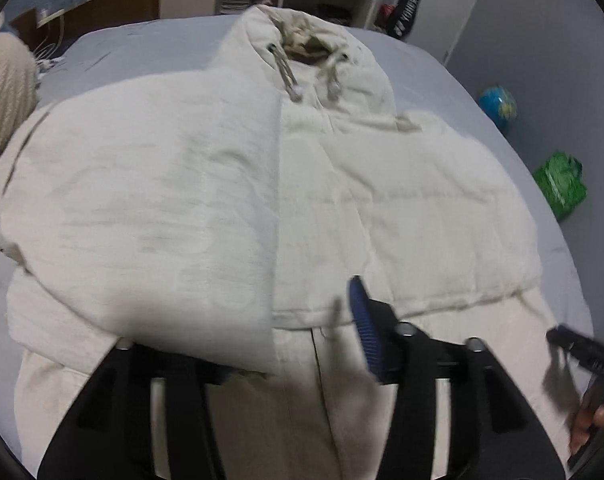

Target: Fold large clothes

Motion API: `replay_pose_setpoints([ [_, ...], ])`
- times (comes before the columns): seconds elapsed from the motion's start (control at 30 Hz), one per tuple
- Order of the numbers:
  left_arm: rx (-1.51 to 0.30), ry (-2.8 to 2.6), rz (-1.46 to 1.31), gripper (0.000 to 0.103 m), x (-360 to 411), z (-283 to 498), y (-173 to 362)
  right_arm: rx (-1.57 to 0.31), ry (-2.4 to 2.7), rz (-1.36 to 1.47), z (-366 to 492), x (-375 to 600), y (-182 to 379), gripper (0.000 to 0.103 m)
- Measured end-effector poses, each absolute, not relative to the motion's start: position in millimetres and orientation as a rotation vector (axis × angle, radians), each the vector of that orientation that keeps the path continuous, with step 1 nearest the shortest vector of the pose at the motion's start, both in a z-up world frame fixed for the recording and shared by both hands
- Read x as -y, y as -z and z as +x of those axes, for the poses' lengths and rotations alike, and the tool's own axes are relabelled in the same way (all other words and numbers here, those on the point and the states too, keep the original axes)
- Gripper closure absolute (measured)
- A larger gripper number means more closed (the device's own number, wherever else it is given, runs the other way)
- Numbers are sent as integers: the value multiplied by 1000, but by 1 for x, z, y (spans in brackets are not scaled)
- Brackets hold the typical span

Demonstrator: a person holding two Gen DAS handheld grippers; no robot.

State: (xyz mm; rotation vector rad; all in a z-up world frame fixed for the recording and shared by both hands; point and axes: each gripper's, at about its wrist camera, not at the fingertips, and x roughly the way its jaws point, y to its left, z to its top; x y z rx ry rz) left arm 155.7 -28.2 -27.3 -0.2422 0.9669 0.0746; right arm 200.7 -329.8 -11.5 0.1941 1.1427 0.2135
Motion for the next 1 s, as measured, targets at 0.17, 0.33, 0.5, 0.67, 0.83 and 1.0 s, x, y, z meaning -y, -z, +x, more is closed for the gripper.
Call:
replay_pose_setpoints([
  [0.17,-970,-17,-234,34,30,137,28,-1143,-214,194,201,330,11,41],
  [0.33,-950,22,-267,22,12,101,6,-1143,-211,186,201,329,12,41],
  [0.5,-907,-46,-340,21,-33,68,-11,-1128,-208,138,199,322,8,41],
  [0.67,-854,-199,-428,18,-91,36,-16,-1062,-248,27,192,301,-12,41],
  [0.83,-798,-304,-547,18,-130,7,-14,-994,-347,-69,186,252,-44,41],
  [1.0,-783,-372,-566,17,-141,-6,-16,-960,-474,-132,187,181,-69,38],
])
